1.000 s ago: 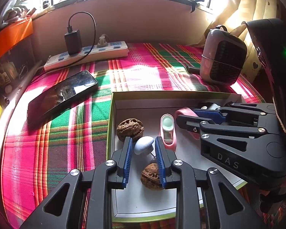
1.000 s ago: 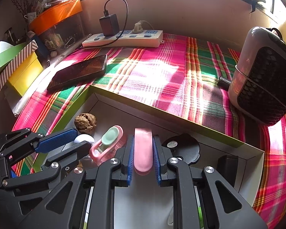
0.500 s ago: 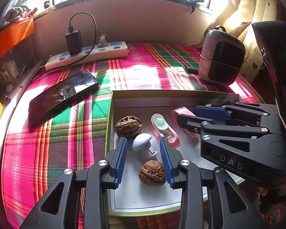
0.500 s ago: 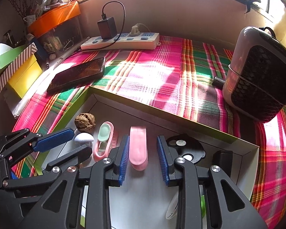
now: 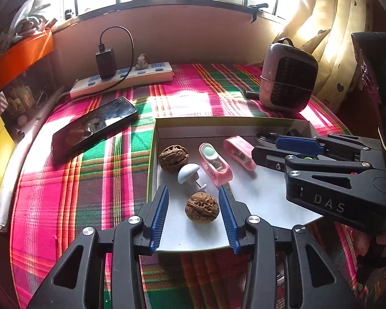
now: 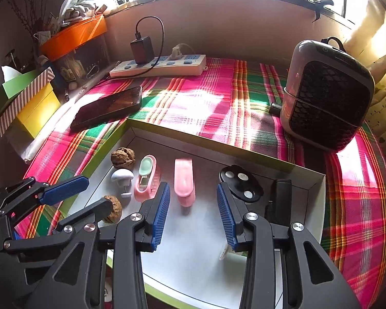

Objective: Organize objects
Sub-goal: 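Lower the mushroom and pink piece into the tray and open both grippers, then withdraw both open grippers from the tray toward the white container and cable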

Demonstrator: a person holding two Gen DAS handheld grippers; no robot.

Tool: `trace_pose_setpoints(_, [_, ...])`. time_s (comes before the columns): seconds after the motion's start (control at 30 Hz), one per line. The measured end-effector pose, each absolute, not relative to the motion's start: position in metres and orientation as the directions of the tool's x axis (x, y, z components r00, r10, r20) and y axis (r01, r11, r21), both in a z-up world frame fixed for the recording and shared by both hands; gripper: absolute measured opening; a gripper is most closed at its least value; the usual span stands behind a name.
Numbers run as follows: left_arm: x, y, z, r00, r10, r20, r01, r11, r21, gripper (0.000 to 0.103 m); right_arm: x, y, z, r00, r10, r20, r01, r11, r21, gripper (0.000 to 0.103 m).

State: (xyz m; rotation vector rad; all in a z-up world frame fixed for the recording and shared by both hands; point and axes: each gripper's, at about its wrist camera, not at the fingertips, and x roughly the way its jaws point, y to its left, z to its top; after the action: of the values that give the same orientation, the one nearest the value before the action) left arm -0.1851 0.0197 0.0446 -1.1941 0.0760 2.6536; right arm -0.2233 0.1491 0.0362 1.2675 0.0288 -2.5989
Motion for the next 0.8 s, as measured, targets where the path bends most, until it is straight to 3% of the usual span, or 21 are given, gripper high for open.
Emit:
trace_pose_setpoints(0.3, [-0.159, 0.016, 0.053, -0.666, 0.192, -0.721, -0.227, -0.973, -0.049, 0.039, -0.193, 0.157, 0.048, -0.631, -0.201, -0.749, 0.211, -0.974, 0.084, 0.039])
trace_pose_setpoints(0.8, [-0.113, 0.001, 0.048, -0.642, 0.295, -0.708, -0.267, -0.951, -0.155, 0.039, -0.134, 0.166, 0.060, -0.695, -0.172, -0.698, 0.185, -0.981, 0.058, 0.046])
